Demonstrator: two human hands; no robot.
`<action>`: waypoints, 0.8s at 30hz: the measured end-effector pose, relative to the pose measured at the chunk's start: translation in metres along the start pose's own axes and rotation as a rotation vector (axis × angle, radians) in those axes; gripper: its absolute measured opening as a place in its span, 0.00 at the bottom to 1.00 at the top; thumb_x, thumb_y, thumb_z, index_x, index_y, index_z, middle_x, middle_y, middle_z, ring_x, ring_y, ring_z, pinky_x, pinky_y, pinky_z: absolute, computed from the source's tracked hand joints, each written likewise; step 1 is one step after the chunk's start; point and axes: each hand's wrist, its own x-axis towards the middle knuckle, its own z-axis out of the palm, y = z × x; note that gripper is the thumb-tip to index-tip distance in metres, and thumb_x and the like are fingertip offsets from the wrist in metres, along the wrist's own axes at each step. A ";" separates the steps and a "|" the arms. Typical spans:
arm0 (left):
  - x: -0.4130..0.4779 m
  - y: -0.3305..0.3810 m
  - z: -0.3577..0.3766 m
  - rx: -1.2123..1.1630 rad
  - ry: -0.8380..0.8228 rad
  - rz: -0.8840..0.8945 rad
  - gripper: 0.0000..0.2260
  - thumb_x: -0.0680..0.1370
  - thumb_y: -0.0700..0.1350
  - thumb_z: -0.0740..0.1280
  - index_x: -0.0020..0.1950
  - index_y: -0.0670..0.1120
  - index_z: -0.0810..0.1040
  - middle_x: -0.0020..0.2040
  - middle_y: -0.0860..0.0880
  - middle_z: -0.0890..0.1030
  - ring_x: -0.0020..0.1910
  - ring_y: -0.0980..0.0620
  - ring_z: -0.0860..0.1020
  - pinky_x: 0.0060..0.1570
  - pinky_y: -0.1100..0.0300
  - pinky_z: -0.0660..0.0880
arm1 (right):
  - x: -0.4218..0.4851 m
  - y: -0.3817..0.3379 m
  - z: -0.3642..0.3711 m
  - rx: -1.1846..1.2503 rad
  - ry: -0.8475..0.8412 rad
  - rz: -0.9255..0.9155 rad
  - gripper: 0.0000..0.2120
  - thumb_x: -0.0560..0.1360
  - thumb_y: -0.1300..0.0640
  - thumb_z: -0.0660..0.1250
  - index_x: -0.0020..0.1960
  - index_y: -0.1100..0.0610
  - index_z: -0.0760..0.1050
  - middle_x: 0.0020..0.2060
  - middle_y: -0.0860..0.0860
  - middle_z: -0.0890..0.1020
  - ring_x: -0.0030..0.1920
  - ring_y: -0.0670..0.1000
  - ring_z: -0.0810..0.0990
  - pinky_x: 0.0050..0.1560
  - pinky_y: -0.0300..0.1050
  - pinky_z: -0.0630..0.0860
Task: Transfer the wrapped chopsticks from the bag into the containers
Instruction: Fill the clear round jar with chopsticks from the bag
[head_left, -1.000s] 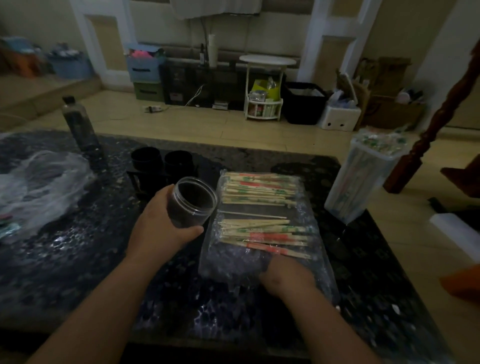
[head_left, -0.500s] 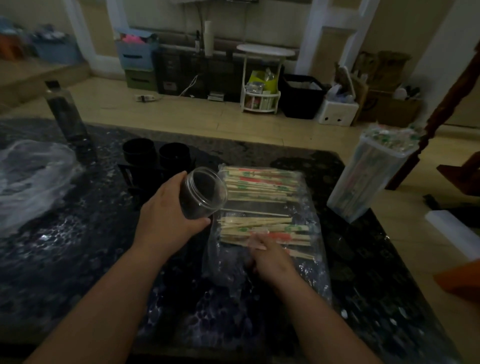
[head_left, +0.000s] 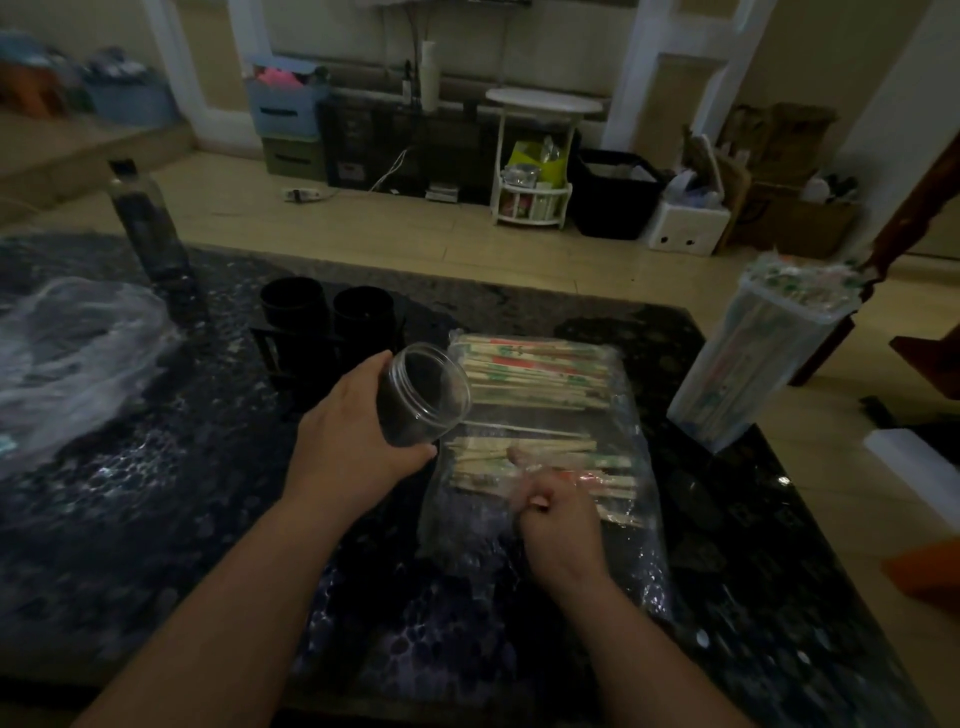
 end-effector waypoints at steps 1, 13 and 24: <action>0.000 0.000 0.000 -0.002 -0.005 -0.003 0.48 0.62 0.57 0.80 0.76 0.55 0.60 0.72 0.53 0.69 0.69 0.49 0.70 0.66 0.49 0.69 | 0.000 0.000 -0.002 -0.181 -0.001 -0.119 0.23 0.67 0.73 0.65 0.29 0.44 0.76 0.59 0.48 0.82 0.65 0.49 0.75 0.64 0.37 0.65; -0.004 0.004 0.004 0.025 -0.015 0.007 0.47 0.61 0.57 0.80 0.76 0.54 0.62 0.72 0.53 0.69 0.69 0.50 0.70 0.68 0.51 0.68 | 0.015 0.010 -0.009 -0.812 -0.321 -0.056 0.32 0.80 0.58 0.59 0.79 0.49 0.48 0.77 0.53 0.59 0.77 0.53 0.54 0.75 0.50 0.49; -0.002 0.002 0.003 0.017 -0.028 0.013 0.47 0.62 0.58 0.79 0.76 0.55 0.60 0.72 0.54 0.69 0.69 0.51 0.70 0.67 0.51 0.68 | 0.029 0.010 0.000 -0.874 -0.288 0.054 0.20 0.79 0.56 0.58 0.70 0.46 0.69 0.73 0.52 0.64 0.71 0.57 0.65 0.70 0.53 0.64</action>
